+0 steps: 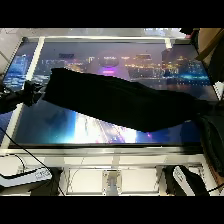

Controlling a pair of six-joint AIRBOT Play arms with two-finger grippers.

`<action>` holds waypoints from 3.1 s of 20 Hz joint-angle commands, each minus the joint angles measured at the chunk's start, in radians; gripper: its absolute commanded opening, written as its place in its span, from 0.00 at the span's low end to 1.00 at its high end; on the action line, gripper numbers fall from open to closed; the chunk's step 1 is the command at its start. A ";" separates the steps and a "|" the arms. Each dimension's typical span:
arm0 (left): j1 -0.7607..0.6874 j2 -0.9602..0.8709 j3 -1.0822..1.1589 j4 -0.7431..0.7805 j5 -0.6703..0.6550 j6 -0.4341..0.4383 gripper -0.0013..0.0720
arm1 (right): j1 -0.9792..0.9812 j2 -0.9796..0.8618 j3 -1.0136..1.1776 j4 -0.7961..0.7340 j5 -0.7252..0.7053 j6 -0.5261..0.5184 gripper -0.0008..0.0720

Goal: Fold the clothes and pants, and hang the long-sleeved shirts on hangers.

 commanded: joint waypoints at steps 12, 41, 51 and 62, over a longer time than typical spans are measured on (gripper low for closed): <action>-0.029 0.225 -0.377 0.084 0.259 -0.023 0.99 | -0.085 -0.058 -0.036 0.063 0.024 -0.027 0.04; -0.055 -0.113 -0.122 0.103 0.127 -0.031 0.87 | -0.085 -0.058 -0.036 0.076 0.079 -0.027 0.04; -0.118 -0.159 -0.122 0.023 0.230 -0.031 0.80 | -0.085 -0.058 -0.036 0.114 0.064 -0.026 0.04; -0.163 -0.074 -0.111 -0.037 0.358 0.005 0.02 | -0.087 -0.057 0.039 0.005 0.086 -0.032 0.04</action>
